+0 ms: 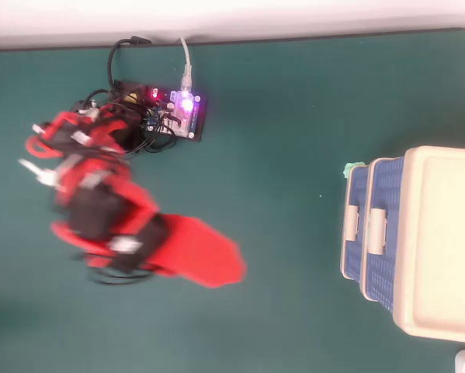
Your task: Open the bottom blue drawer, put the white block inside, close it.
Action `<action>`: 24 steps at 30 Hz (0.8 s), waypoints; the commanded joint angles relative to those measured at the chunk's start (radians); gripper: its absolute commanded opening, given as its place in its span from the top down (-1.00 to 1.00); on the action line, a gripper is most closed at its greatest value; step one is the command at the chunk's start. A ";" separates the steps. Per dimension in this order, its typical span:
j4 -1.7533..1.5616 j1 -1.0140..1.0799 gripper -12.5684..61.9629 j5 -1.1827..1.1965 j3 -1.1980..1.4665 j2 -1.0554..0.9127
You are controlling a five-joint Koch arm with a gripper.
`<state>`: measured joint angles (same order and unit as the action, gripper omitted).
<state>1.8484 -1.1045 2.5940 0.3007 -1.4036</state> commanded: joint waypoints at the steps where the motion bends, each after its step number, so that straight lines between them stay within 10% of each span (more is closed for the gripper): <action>1: 0.127 0.110 -0.25 -0.052 0.035 -0.138; 15: -0.206 0.765 -0.25 -1.012 1.603 -0.808; 24: -0.319 0.885 -0.25 -1.088 2.160 -0.922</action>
<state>1.4818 -0.2163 1.5125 2.4498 -2.2887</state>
